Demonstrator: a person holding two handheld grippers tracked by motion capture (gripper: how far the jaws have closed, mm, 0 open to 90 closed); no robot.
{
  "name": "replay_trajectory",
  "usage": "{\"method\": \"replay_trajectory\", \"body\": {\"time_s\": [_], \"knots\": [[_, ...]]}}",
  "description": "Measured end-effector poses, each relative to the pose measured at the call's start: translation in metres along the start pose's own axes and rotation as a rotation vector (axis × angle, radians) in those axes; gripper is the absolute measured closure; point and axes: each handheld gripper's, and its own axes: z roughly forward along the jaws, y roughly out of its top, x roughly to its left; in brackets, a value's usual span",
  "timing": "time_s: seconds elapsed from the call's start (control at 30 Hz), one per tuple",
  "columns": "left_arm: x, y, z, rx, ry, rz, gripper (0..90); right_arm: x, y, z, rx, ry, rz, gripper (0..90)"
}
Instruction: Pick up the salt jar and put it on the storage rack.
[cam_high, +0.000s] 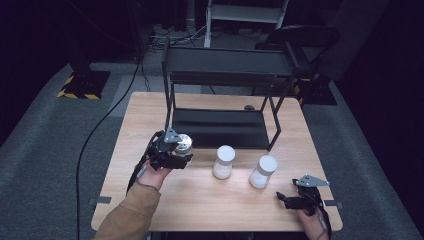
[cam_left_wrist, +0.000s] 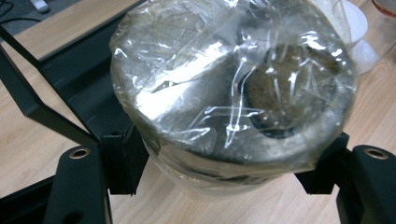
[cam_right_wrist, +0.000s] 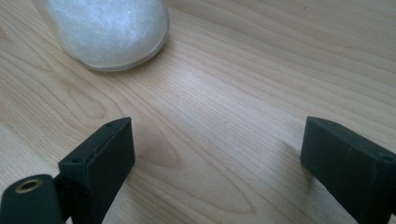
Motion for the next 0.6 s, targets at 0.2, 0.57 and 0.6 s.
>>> {"method": "replay_trajectory", "body": {"time_s": [0.2, 0.57, 0.6], "knots": [[-0.001, 0.012, 0.005, -0.009, 0.012, 0.023, 30.0, 0.0, 0.0, 0.0, 0.0, 0.0, 0.0, 9.7], [0.006, 0.029, 0.025, 0.001, 0.04, 0.031, 30.0, 0.0, 0.0, 0.0, 0.0, 0.0, -0.001, 9.7], [0.007, 0.032, 0.028, 0.004, 0.047, 0.038, 29.9, 0.0, 0.0, 0.0, 0.0, 0.0, -0.001, 9.7]]}}
